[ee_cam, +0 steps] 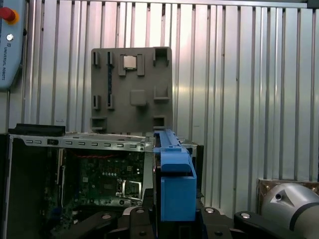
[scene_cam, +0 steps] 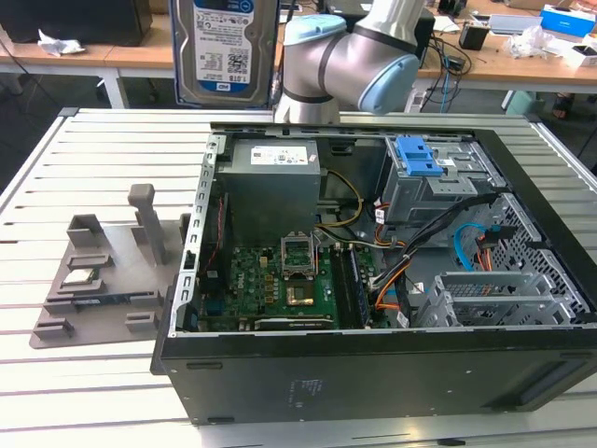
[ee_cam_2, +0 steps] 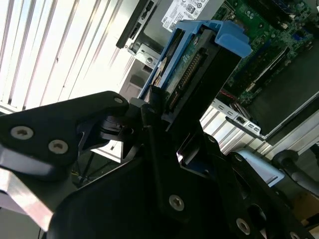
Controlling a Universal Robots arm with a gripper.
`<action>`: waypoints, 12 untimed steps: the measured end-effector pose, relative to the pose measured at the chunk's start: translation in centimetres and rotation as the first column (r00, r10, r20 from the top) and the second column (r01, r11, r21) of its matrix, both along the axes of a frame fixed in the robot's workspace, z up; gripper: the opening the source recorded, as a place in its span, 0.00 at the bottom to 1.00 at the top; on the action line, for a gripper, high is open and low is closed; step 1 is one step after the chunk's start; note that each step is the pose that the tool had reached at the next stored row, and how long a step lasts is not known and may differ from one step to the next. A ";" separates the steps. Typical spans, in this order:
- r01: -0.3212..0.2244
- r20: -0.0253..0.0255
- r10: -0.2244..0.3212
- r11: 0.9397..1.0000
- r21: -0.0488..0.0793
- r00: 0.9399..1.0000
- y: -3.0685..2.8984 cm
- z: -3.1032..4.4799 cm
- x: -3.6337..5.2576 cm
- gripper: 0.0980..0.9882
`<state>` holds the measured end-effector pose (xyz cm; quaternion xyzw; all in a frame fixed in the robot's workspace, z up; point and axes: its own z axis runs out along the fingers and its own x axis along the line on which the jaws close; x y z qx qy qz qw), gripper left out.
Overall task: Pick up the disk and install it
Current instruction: 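Pick up the disk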
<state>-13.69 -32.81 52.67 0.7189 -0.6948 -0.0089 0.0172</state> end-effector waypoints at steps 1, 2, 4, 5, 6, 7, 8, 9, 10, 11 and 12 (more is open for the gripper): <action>0.000 0.000 0.000 1.000 0.000 1.000 0.00 0.00 0.46 0.30; 0.000 0.000 0.000 1.000 0.000 1.000 0.00 0.00 0.80 0.30; 0.000 0.000 0.000 1.000 0.000 1.000 0.00 0.00 1.28 0.30; 0.000 0.000 0.000 1.000 0.000 1.000 0.00 0.00 1.57 0.30; 0.000 0.000 0.000 1.000 0.000 1.000 0.00 0.00 1.81 0.30; 0.000 0.000 0.000 1.000 0.000 1.000 0.01 0.00 2.15 0.30; 0.000 0.000 0.000 1.000 0.000 1.000 0.01 0.00 2.47 0.30; 0.000 0.000 0.000 1.000 0.000 1.000 0.01 0.00 2.70 0.30; 0.000 0.000 0.000 1.000 0.000 1.000 0.01 0.00 3.02 0.30; 0.000 0.000 0.000 1.000 0.000 1.000 0.01 0.00 3.25 0.30; 0.000 0.000 0.000 1.000 0.000 1.000 0.02 0.00 3.76 0.30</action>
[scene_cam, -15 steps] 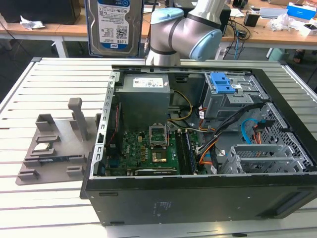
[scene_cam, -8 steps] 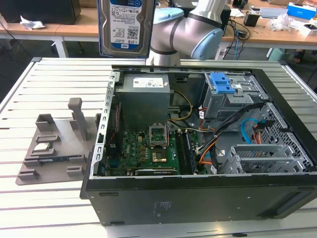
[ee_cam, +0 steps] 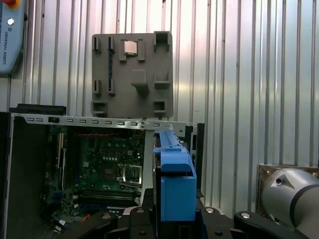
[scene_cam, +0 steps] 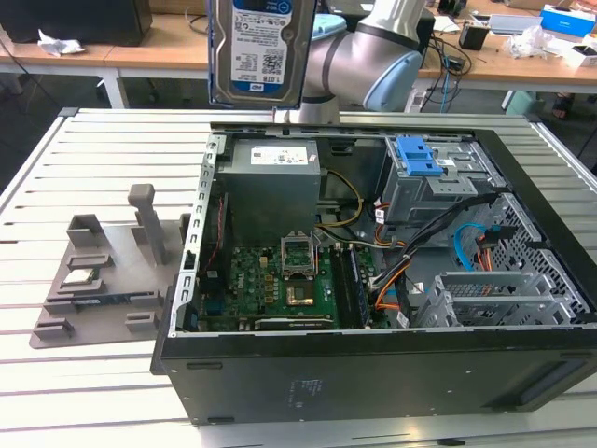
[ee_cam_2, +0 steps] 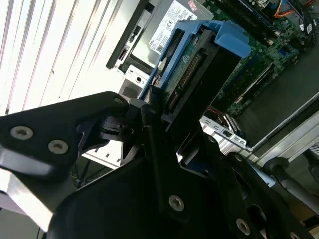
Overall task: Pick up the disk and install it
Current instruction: 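Pick up the disk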
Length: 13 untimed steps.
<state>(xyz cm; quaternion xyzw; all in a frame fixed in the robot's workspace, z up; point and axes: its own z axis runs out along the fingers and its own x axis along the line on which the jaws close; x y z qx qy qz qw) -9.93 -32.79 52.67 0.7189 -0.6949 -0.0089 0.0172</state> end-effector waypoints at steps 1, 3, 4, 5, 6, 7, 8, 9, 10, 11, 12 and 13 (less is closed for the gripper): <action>0.000 0.000 0.000 1.000 0.000 1.000 0.00 0.00 0.34 0.30; 0.000 0.000 0.000 1.000 0.000 1.000 0.01 0.00 1.00 0.30; 0.000 0.000 0.000 1.000 0.000 1.000 0.01 0.00 1.42 0.30; 0.000 0.000 0.000 1.000 0.000 1.000 0.01 0.00 1.92 0.30; 0.000 0.000 0.000 1.000 0.000 1.000 0.01 0.00 2.45 0.30; 0.000 0.000 0.000 1.000 0.000 1.000 0.01 0.00 2.65 0.30; 0.000 0.000 0.000 1.000 0.000 1.000 0.01 0.00 2.91 0.30; 0.000 0.000 0.000 1.000 0.000 1.000 0.02 0.00 4.23 0.30; 0.000 0.000 0.000 1.000 0.000 1.000 0.02 0.00 5.25 0.30; 0.000 0.000 0.000 1.000 0.000 1.000 0.02 0.00 6.04 0.30; 0.000 0.000 0.000 1.000 0.000 1.000 0.02 0.00 6.81 0.30; 0.000 0.000 0.000 1.000 0.000 1.000 0.03 0.00 7.95 0.30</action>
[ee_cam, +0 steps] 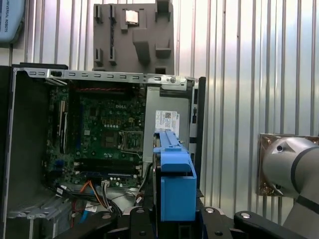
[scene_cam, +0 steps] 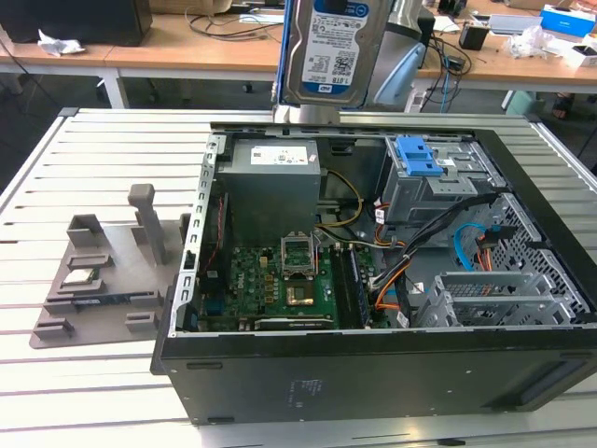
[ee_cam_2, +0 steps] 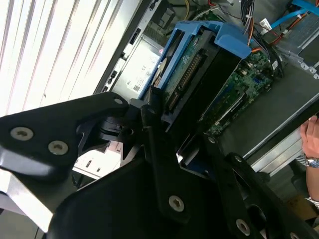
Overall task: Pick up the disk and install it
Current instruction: 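Pick up the disk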
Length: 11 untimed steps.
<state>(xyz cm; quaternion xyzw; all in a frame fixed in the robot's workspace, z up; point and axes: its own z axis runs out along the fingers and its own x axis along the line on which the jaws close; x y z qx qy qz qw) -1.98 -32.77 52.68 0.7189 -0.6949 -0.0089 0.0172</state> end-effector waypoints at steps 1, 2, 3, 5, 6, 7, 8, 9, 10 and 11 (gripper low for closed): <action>0.000 0.000 0.000 1.000 0.000 1.000 0.00 0.00 0.33 0.30; 0.000 0.000 0.000 1.000 0.000 1.000 0.00 0.00 0.63 0.30; 0.000 0.000 0.000 1.000 0.000 1.000 0.00 0.00 0.84 0.30; 0.000 0.000 0.000 1.000 0.000 1.000 0.00 0.00 1.56 0.30; 0.000 0.000 0.000 1.000 0.000 1.000 0.00 -0.01 1.89 0.30; 0.000 0.000 0.000 1.000 0.000 1.000 0.00 -0.01 2.13 0.30; 0.000 0.000 0.000 1.000 0.000 1.000 0.00 -0.01 2.33 0.30; 0.000 0.000 0.000 1.000 0.000 1.000 0.00 0.00 2.77 0.30; 0.000 0.000 0.000 1.000 0.000 1.000 0.00 -0.01 2.99 0.30; 0.000 0.000 0.000 1.000 0.000 1.000 0.00 0.00 3.18 0.30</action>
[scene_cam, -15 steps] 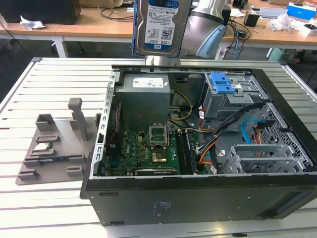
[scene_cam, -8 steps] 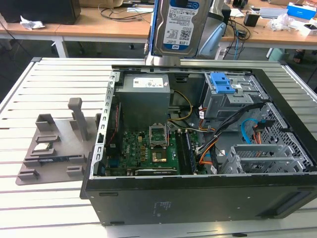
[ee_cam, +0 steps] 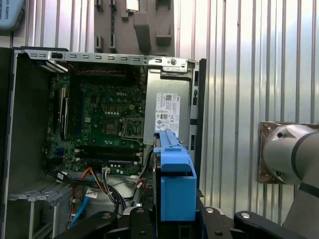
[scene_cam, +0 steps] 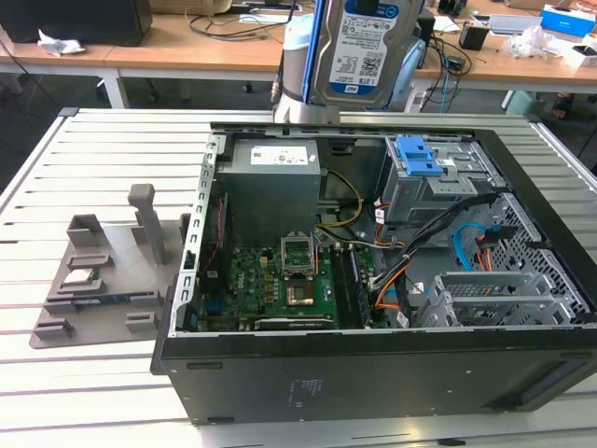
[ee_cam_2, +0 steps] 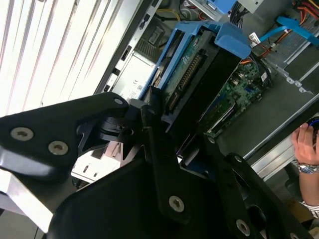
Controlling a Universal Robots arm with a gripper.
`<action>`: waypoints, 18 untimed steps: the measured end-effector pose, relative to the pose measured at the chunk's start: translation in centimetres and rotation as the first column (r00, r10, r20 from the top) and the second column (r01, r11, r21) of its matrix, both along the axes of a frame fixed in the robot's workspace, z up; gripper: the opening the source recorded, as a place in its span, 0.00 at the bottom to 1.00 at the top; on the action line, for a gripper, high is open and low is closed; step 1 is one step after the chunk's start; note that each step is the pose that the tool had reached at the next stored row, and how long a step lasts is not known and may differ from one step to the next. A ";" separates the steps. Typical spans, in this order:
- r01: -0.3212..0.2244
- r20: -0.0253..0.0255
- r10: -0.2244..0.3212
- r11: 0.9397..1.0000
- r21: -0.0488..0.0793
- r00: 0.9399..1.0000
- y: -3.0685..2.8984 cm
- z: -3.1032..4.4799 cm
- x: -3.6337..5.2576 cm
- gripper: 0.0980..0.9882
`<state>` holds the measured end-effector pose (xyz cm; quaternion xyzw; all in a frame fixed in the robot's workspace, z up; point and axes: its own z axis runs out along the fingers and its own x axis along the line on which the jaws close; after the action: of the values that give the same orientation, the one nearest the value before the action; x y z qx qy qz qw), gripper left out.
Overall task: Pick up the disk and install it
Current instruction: 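Pick up the disk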
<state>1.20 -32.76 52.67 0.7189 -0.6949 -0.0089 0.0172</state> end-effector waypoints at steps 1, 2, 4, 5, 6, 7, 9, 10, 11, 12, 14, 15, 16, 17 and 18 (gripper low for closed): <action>0.000 0.000 0.000 1.000 0.000 1.000 0.00 0.00 0.20 0.30; 0.000 0.000 0.000 1.000 0.000 1.000 0.00 0.00 0.33 0.30; 0.000 0.000 0.000 1.000 0.000 1.000 0.00 0.00 0.42 0.30; 0.000 0.000 0.000 1.000 0.000 1.000 0.00 0.00 0.42 0.30; 0.000 0.000 0.000 1.000 0.000 1.000 0.00 0.00 0.42 0.30; 0.000 0.000 0.000 1.000 0.000 1.000 0.00 0.00 0.42 0.30; 0.000 0.000 0.000 1.000 0.000 1.000 0.00 0.00 0.43 0.30; 0.000 0.000 0.000 1.000 0.000 1.000 -0.04 0.01 0.43 0.30; 0.000 0.000 0.000 1.000 0.000 1.000 -0.14 0.01 0.43 0.30; 0.000 0.000 0.000 1.000 0.000 1.000 -0.31 0.00 0.43 0.30; 0.000 0.000 0.000 1.000 0.000 1.000 -0.63 0.00 0.43 0.30; 0.000 0.000 0.000 1.000 0.000 1.000 -0.86 0.00 0.43 0.30; 0.000 0.000 0.000 1.000 0.000 1.000 -1.04 0.00 0.43 0.30; 0.000 0.000 0.000 1.000 0.000 1.000 -1.32 -0.01 0.42 0.30; 0.000 0.000 0.000 1.000 0.000 1.000 -1.53 0.00 0.43 0.30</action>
<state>1.63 -34.30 52.67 0.7189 -0.6948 -0.0089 0.0172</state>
